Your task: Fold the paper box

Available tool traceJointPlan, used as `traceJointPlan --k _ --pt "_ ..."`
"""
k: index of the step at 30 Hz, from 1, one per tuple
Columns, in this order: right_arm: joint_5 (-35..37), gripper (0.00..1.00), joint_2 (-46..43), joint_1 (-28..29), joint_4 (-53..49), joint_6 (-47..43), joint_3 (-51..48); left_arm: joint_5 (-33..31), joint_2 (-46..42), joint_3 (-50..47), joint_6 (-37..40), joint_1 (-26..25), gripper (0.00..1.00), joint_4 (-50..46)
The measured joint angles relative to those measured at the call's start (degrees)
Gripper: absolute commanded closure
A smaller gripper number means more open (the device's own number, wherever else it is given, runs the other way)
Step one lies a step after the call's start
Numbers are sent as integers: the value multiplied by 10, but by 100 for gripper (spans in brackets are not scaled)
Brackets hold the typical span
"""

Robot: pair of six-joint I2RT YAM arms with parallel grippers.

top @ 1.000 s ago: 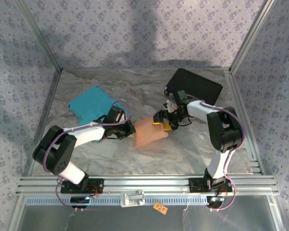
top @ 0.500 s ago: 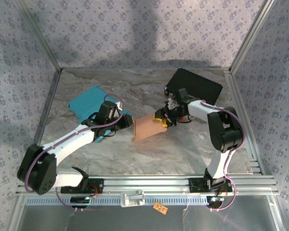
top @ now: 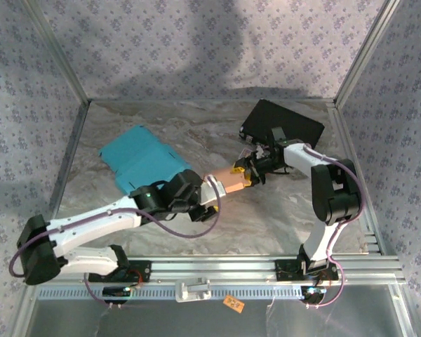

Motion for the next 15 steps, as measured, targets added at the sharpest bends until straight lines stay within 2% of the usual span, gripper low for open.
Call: traceJointPlan --k 7,15 --pt "-19 71 0 1 -59 10 -5 -103 89 29 92 -5 28 -9" --pt "-32 71 0 0 -82 32 -30 -127 105 38 114 -5 30 -4"
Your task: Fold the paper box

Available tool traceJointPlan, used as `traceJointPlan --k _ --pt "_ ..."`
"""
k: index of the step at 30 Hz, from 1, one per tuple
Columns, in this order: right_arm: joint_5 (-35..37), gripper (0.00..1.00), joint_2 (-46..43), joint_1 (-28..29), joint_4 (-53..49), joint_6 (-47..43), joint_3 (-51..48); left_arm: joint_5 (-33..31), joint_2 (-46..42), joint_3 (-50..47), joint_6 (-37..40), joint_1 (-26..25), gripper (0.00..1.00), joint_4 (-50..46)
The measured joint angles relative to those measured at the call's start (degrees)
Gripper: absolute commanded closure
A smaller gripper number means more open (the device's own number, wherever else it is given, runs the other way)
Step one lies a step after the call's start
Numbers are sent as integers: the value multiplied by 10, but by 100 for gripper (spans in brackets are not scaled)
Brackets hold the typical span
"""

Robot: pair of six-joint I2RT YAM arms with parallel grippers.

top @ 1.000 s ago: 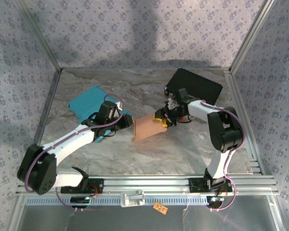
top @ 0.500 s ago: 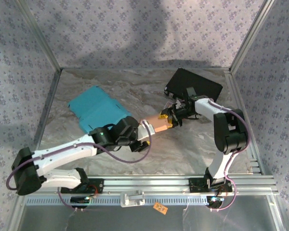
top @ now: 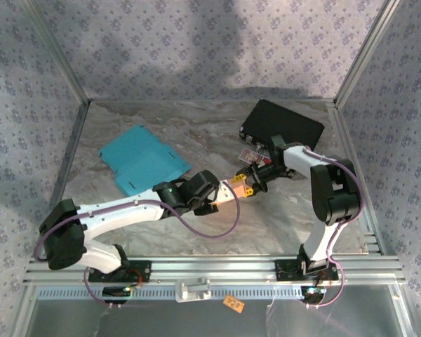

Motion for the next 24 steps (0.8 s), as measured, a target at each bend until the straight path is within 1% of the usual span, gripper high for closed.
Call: traceJointPlan --k 3,8,15,24 --pt "-8 71 0 -1 -2 16 -17 12 0 0 0 -2 31 -3" --pt "-17 68 3 -4 -15 30 -29 38 -2 0 2 -3 31 -7" --pt "-34 68 16 -4 -31 41 -40 79 -8 0 4 -3 30 -7" --pt "-49 66 50 -4 -42 40 -47 102 11 0 19 -3 30 2"
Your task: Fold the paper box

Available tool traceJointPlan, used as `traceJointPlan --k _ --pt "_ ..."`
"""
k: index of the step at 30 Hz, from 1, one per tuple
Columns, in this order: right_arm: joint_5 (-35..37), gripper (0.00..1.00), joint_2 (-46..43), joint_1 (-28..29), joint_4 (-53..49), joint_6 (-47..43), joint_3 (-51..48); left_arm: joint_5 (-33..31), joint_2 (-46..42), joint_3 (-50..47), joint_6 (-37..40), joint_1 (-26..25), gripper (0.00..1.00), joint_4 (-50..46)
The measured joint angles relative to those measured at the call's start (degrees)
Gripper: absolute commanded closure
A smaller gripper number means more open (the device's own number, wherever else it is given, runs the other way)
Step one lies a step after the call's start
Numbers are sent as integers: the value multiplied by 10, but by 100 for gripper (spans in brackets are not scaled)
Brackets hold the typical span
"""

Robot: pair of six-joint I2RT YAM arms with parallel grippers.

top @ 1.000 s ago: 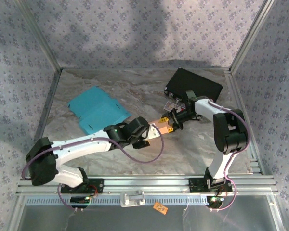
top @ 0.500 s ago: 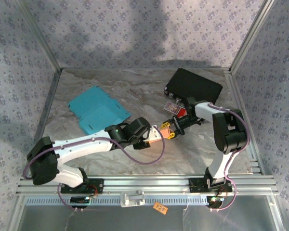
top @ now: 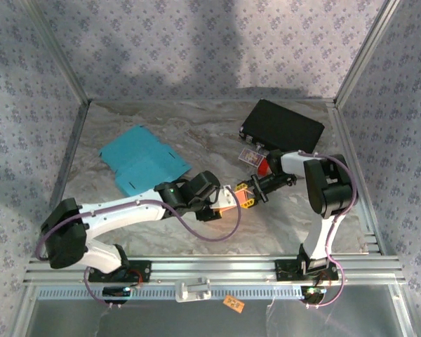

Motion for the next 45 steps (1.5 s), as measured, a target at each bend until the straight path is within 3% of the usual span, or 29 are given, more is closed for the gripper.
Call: traceJointPlan --k 21,26,32,34,38,40,45 --pt "-12 68 4 -25 1 9 -15 31 6 6 17 6 25 14" --pt "-13 68 4 -25 0 13 -15 34 14 3 13 9 16 11" --pt "-12 68 4 -26 0 18 -15 24 64 5 1 26 21 10" --pt "-12 61 4 -28 0 21 -15 22 67 12 -3 28 24 10" --pt "-3 30 2 -32 -10 20 -14 17 68 22 -8 32 28 11" --pt "13 20 -2 -35 -24 14 -13 18 69 26 -10 35 32 10" --pt "73 13 -39 -54 -66 -12 9 35 80 43 -11 42 40 -10"
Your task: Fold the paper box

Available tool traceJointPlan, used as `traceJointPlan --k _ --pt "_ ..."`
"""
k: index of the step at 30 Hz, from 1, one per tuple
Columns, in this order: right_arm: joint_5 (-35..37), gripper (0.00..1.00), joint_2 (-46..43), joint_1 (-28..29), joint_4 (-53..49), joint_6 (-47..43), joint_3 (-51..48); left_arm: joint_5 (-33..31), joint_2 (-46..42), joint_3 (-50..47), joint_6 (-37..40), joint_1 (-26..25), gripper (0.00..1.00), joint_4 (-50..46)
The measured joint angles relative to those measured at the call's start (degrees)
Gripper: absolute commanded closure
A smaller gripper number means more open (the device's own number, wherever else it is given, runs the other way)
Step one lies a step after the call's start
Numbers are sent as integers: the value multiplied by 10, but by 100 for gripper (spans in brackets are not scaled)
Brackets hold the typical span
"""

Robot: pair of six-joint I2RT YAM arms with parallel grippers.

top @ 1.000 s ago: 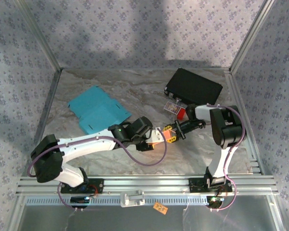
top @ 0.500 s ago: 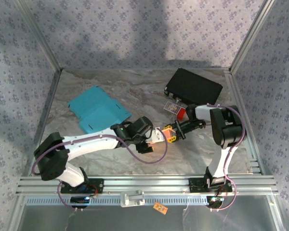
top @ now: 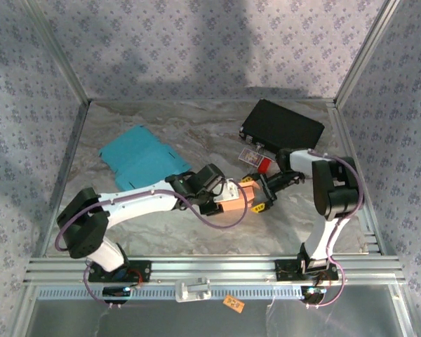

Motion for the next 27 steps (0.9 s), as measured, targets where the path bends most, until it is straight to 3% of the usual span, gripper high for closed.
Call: traceJointPlan --k 11,18,24,27 --pt "144 18 -145 -29 -96 -59 49 35 12 22 0 13 49 -29" --pt "273 24 -215 -29 -129 -111 94 54 19 34 1 16 46 -29" --pt "306 26 -213 -19 -131 -122 94 59 45 62 3 16 45 -31" --pt "318 35 -213 -10 -130 -131 101 63 49 68 2 16 46 -31"
